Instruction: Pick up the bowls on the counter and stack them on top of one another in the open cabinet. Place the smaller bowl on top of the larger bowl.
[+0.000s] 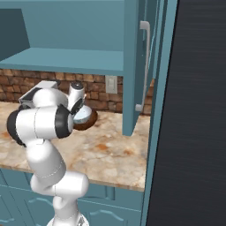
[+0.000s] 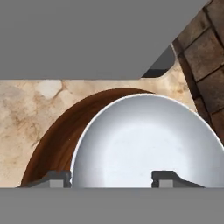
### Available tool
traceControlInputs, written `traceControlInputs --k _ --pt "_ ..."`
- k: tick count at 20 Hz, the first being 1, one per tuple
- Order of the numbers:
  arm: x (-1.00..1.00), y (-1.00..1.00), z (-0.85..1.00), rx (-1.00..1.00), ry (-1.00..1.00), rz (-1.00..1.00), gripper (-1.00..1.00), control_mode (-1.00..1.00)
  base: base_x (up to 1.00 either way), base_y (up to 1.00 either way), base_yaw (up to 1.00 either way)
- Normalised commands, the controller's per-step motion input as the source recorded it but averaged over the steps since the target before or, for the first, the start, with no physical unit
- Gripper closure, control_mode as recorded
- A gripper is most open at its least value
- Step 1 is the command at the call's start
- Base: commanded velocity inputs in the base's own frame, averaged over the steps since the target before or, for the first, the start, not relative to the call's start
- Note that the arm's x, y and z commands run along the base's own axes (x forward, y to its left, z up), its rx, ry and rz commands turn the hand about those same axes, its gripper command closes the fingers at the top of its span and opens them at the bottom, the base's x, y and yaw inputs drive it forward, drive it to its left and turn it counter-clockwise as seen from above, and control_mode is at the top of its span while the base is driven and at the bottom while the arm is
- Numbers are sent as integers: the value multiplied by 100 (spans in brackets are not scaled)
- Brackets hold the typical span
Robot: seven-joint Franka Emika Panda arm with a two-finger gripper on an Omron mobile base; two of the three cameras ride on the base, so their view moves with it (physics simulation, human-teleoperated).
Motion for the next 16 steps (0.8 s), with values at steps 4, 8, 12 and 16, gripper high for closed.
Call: traceControlInputs --k 4,8,12,16 --pt "-11 -5 49 0 12 -4 -100 -100 0 0 0" --pt "-53 -30 17 0 6 -2 -100 -100 0 0 0" --pt "-57 -33 13 0 7 -1 -100 -100 0 0 0" --pt "-53 -23 13 0 4 0 -100 -100 0 0 0"
